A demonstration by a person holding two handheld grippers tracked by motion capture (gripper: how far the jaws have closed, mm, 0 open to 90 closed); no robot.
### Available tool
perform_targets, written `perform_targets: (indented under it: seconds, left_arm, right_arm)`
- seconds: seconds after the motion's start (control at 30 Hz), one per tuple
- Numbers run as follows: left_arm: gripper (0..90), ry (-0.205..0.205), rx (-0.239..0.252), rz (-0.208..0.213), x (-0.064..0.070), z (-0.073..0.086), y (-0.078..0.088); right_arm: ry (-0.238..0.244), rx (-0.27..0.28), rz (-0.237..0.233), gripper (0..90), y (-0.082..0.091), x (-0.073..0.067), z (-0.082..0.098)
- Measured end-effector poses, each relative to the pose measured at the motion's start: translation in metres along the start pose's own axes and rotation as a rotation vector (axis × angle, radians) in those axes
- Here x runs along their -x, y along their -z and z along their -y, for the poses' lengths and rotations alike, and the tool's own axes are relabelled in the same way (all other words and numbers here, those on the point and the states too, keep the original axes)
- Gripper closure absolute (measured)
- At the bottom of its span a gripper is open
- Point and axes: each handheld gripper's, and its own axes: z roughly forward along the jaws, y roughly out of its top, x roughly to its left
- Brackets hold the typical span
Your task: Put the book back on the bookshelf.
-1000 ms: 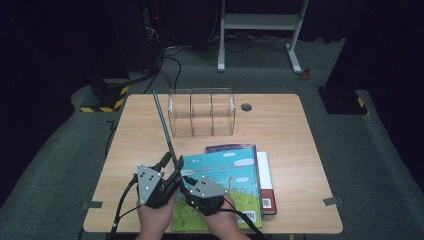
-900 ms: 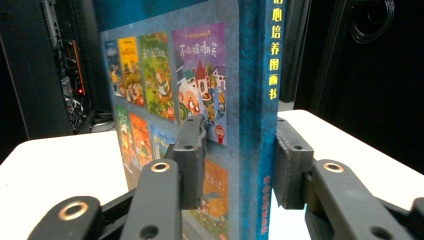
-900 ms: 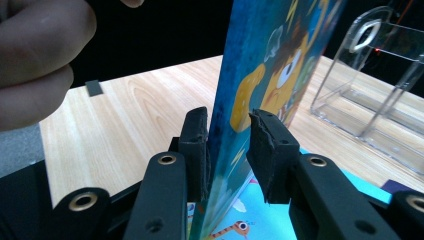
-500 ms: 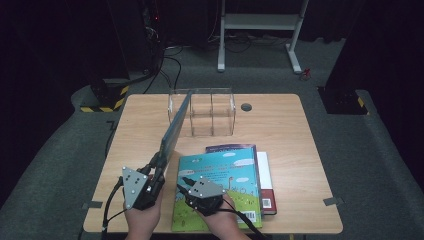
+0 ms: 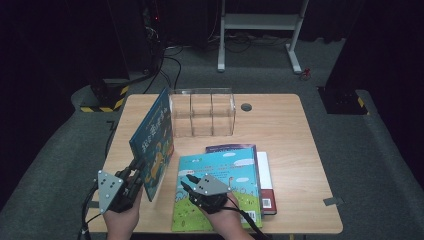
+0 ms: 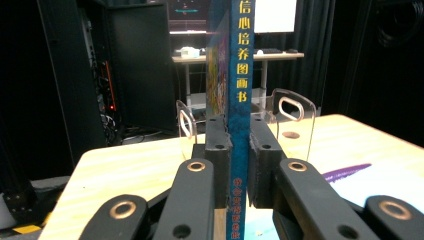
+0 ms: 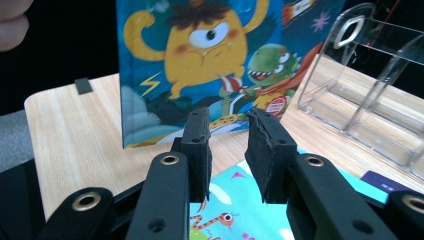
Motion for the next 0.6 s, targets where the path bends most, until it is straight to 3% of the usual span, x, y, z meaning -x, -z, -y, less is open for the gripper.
perform_targets:
  seconds: [0.6]
  left_arm:
    - [82.1, 0.026, -0.005, 0.037, -0.014, 0.012, 0.001]
  right_arm:
    - [-0.072, 0.015, 0.097, 69.7, 0.031, 0.035, 0.001]
